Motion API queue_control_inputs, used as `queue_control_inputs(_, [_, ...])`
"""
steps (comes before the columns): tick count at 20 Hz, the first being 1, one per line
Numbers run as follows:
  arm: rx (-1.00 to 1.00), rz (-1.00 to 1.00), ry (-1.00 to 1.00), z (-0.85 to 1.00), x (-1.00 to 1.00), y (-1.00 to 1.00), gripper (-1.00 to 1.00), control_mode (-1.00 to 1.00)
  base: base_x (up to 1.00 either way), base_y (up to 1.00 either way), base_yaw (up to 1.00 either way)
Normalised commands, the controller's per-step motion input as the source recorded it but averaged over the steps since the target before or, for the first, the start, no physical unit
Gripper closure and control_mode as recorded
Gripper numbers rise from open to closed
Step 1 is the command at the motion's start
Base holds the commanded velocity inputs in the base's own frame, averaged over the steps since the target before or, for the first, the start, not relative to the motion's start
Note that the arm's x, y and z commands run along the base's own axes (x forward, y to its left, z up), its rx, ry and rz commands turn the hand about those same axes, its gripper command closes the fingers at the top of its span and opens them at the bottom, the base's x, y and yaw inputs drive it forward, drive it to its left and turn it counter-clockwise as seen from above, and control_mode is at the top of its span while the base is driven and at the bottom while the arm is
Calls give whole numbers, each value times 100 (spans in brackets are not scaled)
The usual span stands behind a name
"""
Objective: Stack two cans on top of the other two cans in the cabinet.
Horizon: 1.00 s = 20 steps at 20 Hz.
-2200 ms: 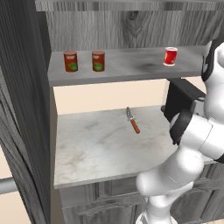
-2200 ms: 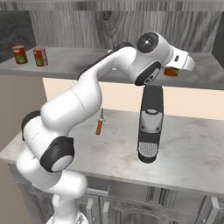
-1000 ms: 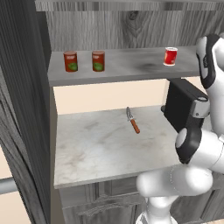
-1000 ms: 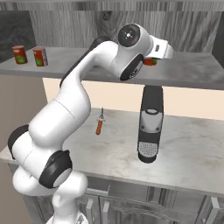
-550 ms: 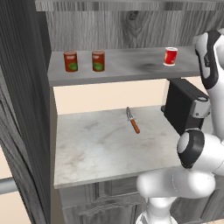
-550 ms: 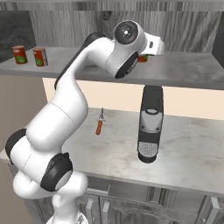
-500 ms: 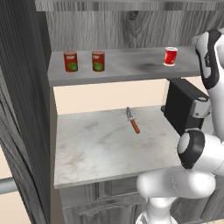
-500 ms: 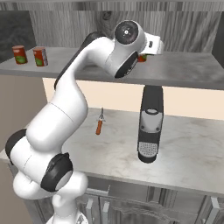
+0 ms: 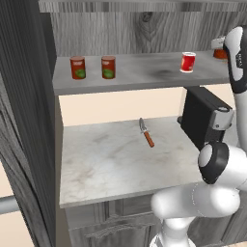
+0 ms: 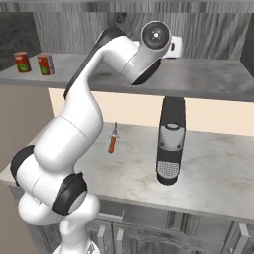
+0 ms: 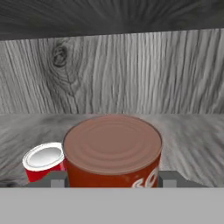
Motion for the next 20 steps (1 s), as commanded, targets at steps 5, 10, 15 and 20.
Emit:
queue_control_inputs(5, [0, 16, 0, 4, 0, 18, 100, -100, 0, 0, 0])
queue_control_inputs(10, [0, 15, 0, 1, 0, 24, 100, -100, 0, 0, 0])
queue_control_inputs(15, [0, 15, 0, 0, -4, 23, 100, -100, 0, 0, 0])
queue_control_inputs(20, [0, 10, 0, 0, -18, 3, 100, -100, 0, 0, 0])
